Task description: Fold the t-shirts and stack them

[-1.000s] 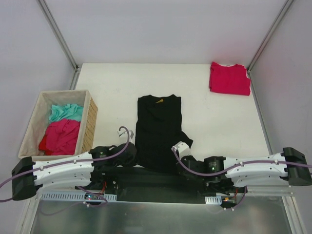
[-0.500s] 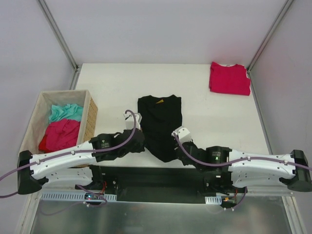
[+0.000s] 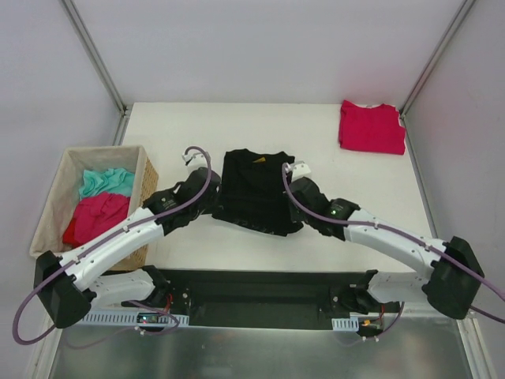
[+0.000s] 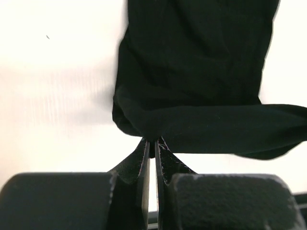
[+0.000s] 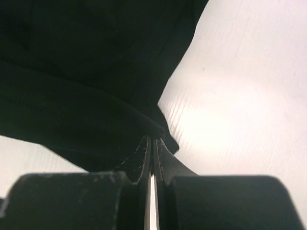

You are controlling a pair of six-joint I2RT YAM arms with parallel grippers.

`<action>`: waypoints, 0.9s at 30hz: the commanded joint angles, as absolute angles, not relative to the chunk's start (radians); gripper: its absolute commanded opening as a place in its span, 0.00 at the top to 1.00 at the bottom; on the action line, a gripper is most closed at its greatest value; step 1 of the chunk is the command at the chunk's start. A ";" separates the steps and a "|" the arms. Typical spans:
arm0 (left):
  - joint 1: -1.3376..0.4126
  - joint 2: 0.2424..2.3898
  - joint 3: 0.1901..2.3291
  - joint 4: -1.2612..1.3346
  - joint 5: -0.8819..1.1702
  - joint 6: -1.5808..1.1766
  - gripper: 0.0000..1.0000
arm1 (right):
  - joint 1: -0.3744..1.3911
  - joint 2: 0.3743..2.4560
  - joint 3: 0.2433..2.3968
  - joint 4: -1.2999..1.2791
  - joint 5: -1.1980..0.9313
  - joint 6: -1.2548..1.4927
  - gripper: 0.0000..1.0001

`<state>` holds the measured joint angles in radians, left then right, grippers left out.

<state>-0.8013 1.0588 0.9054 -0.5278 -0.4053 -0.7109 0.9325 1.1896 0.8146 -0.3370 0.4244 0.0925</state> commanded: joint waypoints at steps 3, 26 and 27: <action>-0.681 1.173 0.998 -0.450 -0.347 -0.594 1.00 | 0.818 1.365 0.989 -0.287 0.367 0.029 0.99; -0.440 1.688 1.500 -0.410 -0.081 -0.422 1.00 | 0.562 1.738 1.393 -0.291 0.292 0.015 0.99; -0.437 1.712 1.520 -0.408 -0.077 -0.416 1.00 | 0.551 1.753 1.419 -0.291 0.287 0.017 0.99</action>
<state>-0.4564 1.6329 1.4216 -0.4286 -0.1318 -0.4679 0.5964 1.7012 1.3308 -0.2970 0.3031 0.0334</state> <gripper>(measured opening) 0.020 0.016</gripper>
